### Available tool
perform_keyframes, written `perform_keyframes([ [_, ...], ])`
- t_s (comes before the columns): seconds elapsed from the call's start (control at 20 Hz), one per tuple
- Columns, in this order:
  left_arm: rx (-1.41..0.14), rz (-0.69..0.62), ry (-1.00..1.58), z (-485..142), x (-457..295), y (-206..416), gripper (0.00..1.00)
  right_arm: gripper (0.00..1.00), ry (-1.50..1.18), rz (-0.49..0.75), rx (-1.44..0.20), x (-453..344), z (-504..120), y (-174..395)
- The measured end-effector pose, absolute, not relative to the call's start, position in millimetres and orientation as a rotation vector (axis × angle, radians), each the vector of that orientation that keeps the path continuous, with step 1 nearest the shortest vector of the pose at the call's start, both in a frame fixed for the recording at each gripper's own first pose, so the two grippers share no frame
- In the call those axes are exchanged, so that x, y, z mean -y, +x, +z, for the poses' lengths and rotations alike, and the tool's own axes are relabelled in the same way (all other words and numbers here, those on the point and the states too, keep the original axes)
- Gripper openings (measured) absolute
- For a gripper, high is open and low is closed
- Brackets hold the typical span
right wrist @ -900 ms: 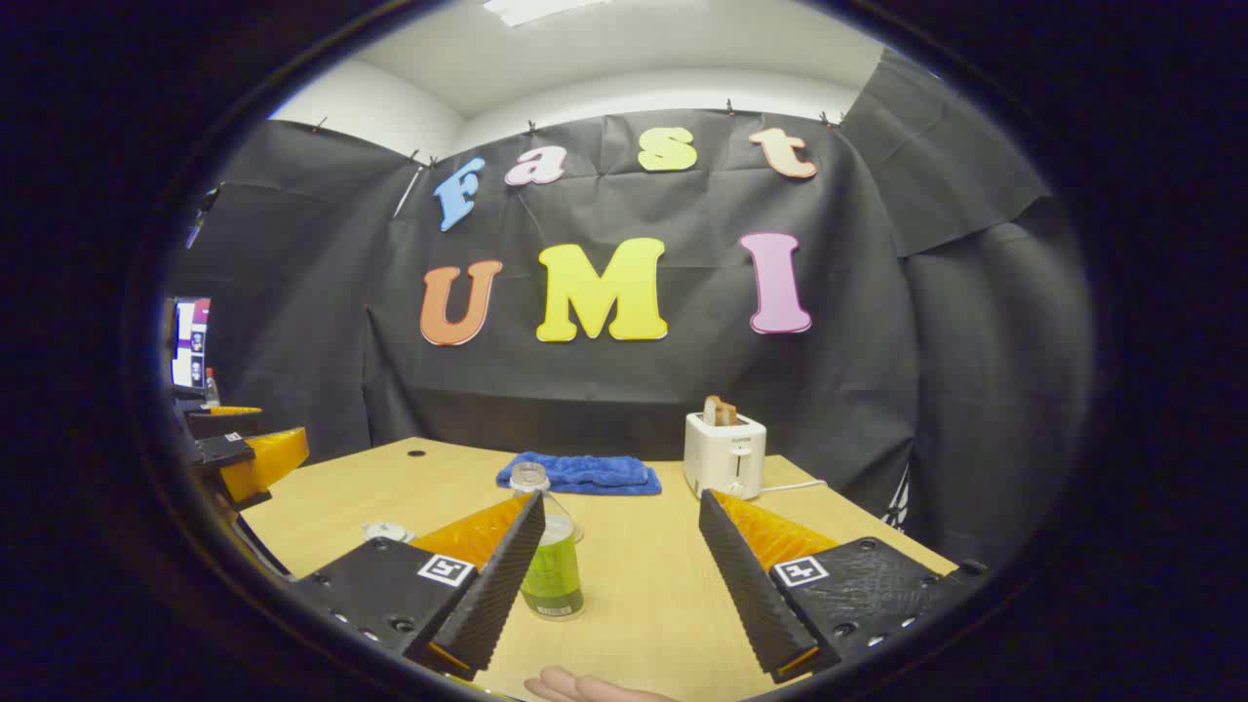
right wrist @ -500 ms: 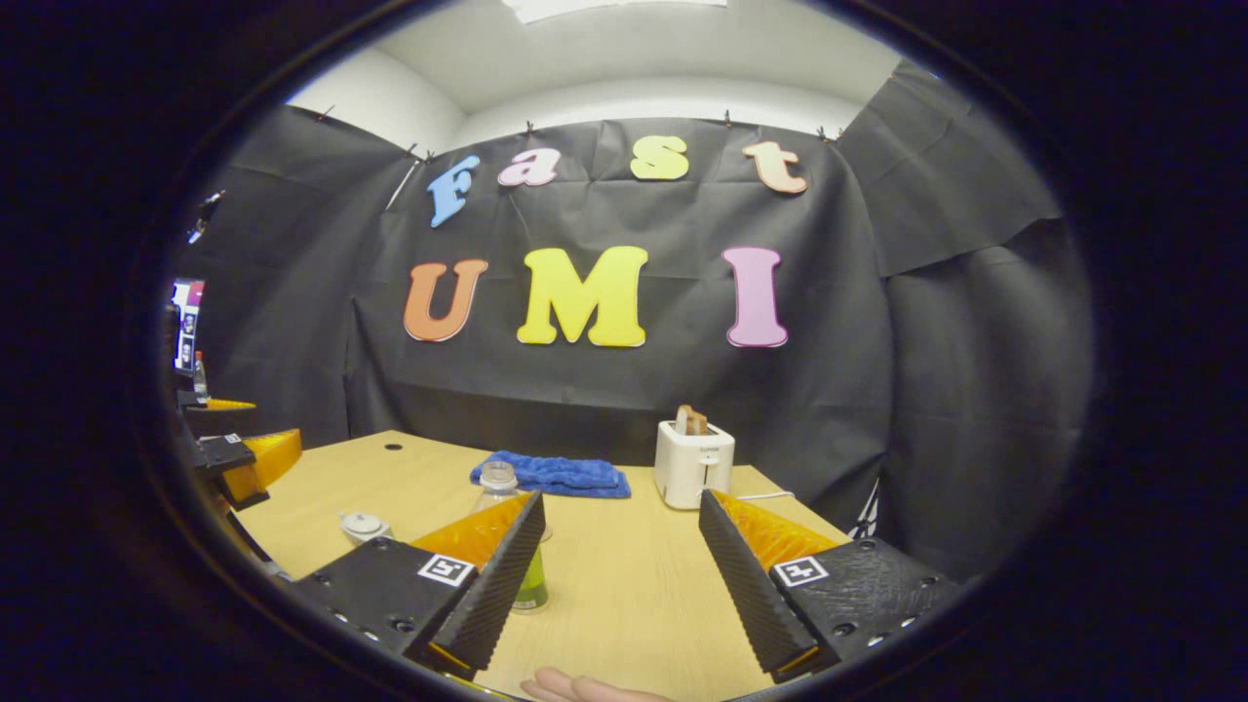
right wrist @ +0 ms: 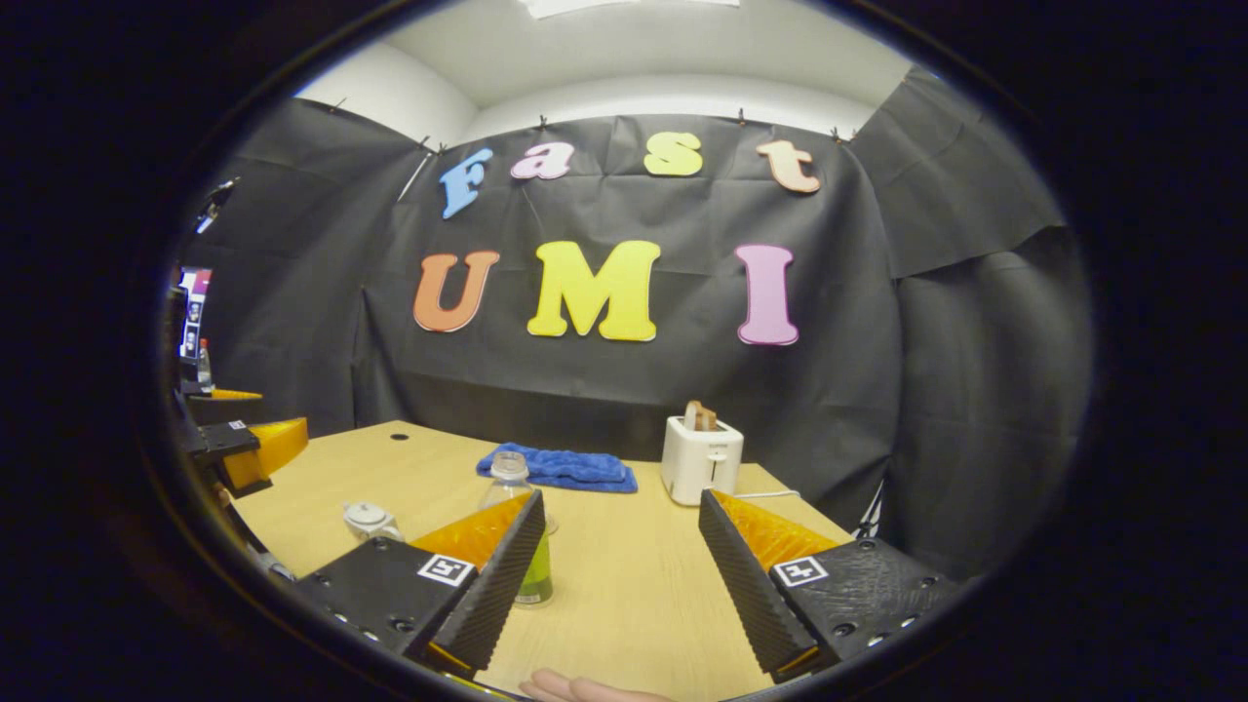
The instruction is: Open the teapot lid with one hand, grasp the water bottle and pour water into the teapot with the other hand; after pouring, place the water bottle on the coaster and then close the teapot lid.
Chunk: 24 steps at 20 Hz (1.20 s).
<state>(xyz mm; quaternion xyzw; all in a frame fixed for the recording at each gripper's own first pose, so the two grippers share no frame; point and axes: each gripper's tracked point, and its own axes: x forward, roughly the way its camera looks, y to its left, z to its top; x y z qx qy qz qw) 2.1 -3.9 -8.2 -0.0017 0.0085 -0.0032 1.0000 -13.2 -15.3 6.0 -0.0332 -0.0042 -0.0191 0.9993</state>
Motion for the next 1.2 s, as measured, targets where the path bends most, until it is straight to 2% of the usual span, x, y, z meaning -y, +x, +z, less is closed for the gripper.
perform_keyframes([
  [0.35, -0.01, -0.014, -0.018, -10.5, 1.8, 9.4, 0.99, 0.95, -0.066, -0.036, -0.003, 16.2, 0.3, -9.6],
  [0.7, -0.038, -0.045, -0.109, -38.5, 0.1, 53.2, 0.99, 0.95, -0.077, -0.047, -0.028, 17.9, -10.7, -0.4],
  [0.95, -0.069, -0.049, 0.007, -74.7, 8.5, 76.6, 0.99, 0.95, -0.086, -0.052, -0.05, 16.5, -20.2, 7.4],
  [1.1, -0.141, -0.056, 0.078, -102.0, 16.1, 84.6, 0.97, 0.96, -0.1, -0.046, -0.057, 12.6, -24.3, 9.5],
  [1.2, -0.171, -0.078, 0.07, -113.5, 20.7, 86.8, 0.9, 0.95, -0.109, -0.048, -0.056, 12.2, -25.1, 9.1],
])
